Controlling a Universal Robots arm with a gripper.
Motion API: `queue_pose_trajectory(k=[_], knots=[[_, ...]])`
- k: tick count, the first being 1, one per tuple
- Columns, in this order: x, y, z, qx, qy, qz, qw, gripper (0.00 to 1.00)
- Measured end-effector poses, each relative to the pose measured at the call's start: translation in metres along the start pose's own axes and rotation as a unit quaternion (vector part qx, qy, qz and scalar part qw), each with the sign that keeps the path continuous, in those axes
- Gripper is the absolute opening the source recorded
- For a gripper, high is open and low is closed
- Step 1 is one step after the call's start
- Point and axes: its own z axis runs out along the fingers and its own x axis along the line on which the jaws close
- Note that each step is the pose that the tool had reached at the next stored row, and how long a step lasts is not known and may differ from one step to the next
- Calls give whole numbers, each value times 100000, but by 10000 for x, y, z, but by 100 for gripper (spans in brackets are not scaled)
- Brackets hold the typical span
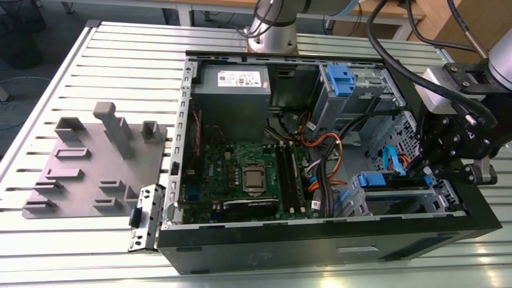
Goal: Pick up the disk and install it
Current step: 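Insert the second disk wire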
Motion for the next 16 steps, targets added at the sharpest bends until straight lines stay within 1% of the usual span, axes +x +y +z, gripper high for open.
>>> queue_pose_trajectory(k=[9, 16], knots=[[-5, 3, 23, 0, -2, 1, 100000, 17], [-15, 3, 27, 3, 5, 146, 100000, 17]])
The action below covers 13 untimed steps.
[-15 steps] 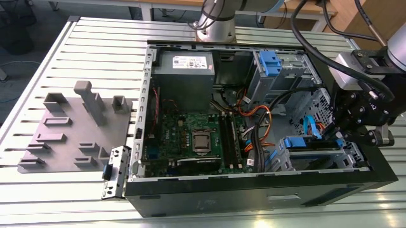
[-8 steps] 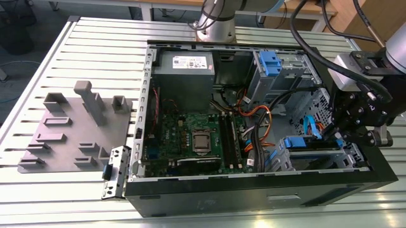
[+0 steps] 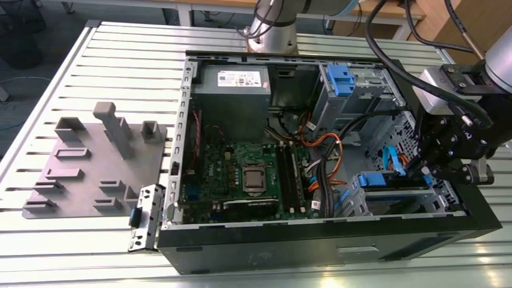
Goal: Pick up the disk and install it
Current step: 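Insert the second disk wire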
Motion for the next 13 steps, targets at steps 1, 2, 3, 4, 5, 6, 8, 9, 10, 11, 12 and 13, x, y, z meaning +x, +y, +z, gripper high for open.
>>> queue_pose_trajectory(k=[1, 2, 3, 4, 5, 6, 8, 9, 10, 11, 12, 13], knots=[[0, 0, 1, 1, -1, 27, 100000, 17], [0, 0, 2, 0, 4, 49, 100000, 17], [-1, 1, 5, 0, 1, 74, 100000, 17], [0, 1, 9, 2, -6, 100, 100000, 17], [0, 1, 14, 3, -7, 131, 100000, 17], [0, 2, 18, 2, -4, 159, 100000, 17], [0, 5, 21, 5, 6, 212, 100000, 17], [0, 6, 22, 5, 9, 226, 100000, 17], [0, 7, 23, 6, 3, 235, 100000, 17], [0, 8, 24, 5, -1, 245, 100000, 17], [0, 8, 28, 5, -8, 261, 100000, 17], [0, 8, 36, 5, -18, 277, 100000, 17]])
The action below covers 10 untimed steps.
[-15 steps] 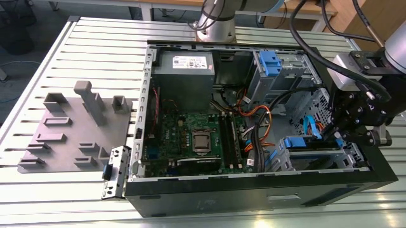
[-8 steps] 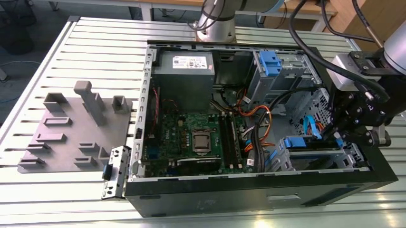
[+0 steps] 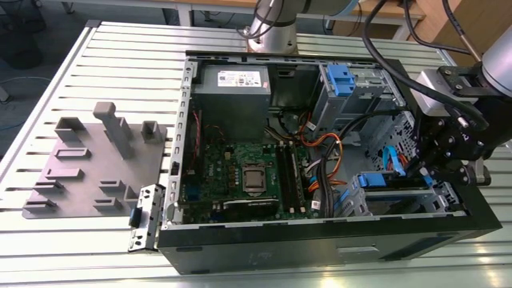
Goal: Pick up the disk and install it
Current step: 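Insert the second disk wire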
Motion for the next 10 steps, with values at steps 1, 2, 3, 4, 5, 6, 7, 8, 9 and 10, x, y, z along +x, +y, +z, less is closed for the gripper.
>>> queue_pose_trajectory(k=[1, 2, 3, 4, 5, 6, 7, 8, 9, 10], knots=[[0, 0, 7, 0, 14, 15, 100000, 17], [0, 0, 13, 1, 20, 32, 100000, 17], [0, 0, 18, 0, 25, 40, 100000, 17], [0, 0, 18, 1, 28, 44, 100000, 17], [1, 0, 18, 0, 31, 45, 100000, 17], [1, 0, 18, -1, 32, 46, 100000, 17], [1, 0, 19, 2, 22, 45, 100000, 17], [1, 0, 21, -1, 19, 44, 100000, 17], [1, 0, 29, 0, 0, 45, 100000, 17], [1, 0, 36, 2, 35, 43, 100000, 17]])
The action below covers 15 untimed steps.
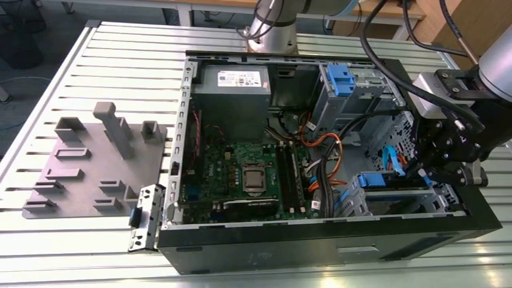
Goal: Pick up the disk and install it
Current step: 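Insert the second disk wire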
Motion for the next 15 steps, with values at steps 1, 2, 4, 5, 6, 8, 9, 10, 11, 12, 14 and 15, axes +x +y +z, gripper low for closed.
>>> queue_pose_trajectory(k=[1, 2, 4, 5, 6, 8, 9, 10, 11, 12, 14, 15], knots=[[0, 0, 6, 1, 34, -1, 100000, 17], [0, 0, 9, 2, 43, -1, 100000, 17], [1, 0, 12, -3, 19, 2, 100000, 17], [0, 0, 15, 0, -7, 1, 100000, 17], [0, 0, 15, -1, -9, 1, 100000, 17], [0, 0, 17, -7, -47, 2, 100000, 17], [-1, 1, 25, -13, -120, 4, 100000, 18], [0, 1, 24, -6, -95, 7, 100000, 24], [0, 1, 22, -4, -75, 8, 100000, 24], [0, 1, 17, -2, -28, 6, 100000, 30], [0, 1, 17, -1, -17, 5, 100000, 30], [0, 0, 16, -2, -21, 3, 100000, 30]])
